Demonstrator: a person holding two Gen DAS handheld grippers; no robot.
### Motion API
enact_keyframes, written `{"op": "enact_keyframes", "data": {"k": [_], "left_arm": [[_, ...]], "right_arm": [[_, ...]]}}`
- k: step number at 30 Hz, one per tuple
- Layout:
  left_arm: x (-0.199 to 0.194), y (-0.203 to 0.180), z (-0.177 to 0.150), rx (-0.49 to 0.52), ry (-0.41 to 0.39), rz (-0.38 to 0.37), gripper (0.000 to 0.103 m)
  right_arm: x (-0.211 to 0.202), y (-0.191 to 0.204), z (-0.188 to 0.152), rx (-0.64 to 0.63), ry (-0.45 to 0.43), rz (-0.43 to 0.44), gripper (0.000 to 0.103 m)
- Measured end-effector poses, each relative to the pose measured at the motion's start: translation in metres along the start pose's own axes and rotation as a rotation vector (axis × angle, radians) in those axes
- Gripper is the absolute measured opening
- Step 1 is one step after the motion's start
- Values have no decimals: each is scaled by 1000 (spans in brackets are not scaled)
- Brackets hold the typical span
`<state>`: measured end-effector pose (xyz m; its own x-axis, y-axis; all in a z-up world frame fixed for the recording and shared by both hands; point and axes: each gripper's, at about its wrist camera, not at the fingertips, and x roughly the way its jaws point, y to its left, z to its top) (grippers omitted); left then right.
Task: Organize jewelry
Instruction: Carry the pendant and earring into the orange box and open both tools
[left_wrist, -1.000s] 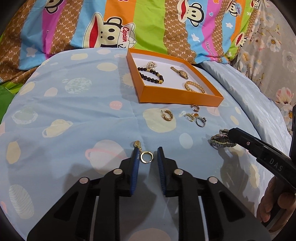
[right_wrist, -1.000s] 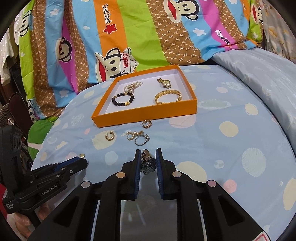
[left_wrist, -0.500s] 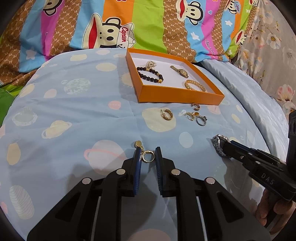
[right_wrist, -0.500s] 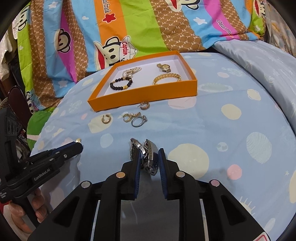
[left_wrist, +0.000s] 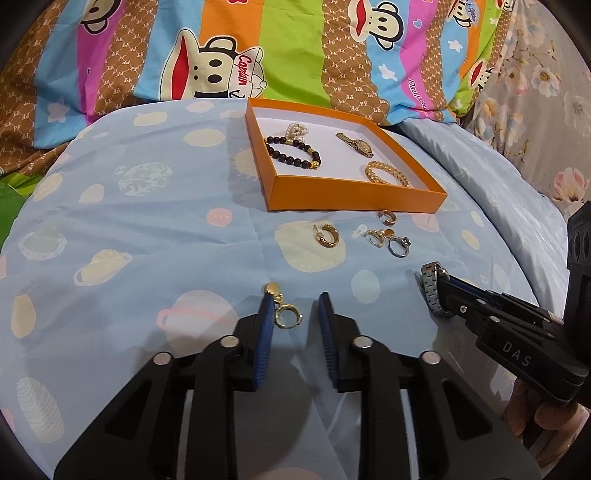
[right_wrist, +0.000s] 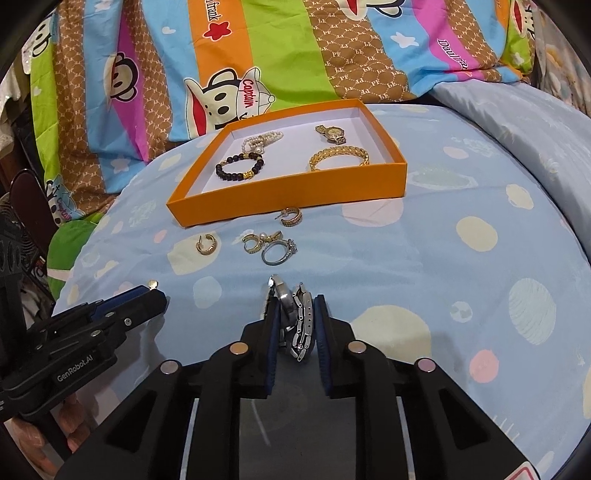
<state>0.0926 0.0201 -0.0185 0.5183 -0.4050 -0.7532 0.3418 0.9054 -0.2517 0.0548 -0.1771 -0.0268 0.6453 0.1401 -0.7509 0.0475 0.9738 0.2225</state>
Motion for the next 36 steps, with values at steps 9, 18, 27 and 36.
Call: {"op": "enact_keyframes", "data": {"k": [9, 18, 27, 36], "left_arm": [[-3, -1, 1, -1, -3, -17, 14], [-31, -15, 24, 40, -69, -60, 14], [-37, -26, 86, 100, -198, -36, 14], [11, -32, 135, 111, -218, -18, 14]], "right_arm": [[-17, -1, 2, 29, -44, 25, 16], [-50, -2, 29, 16, -144, 31, 16], [-49, -7, 92, -17, -240, 16, 16], [13, -7, 143, 0, -186, 40, 16]]}}
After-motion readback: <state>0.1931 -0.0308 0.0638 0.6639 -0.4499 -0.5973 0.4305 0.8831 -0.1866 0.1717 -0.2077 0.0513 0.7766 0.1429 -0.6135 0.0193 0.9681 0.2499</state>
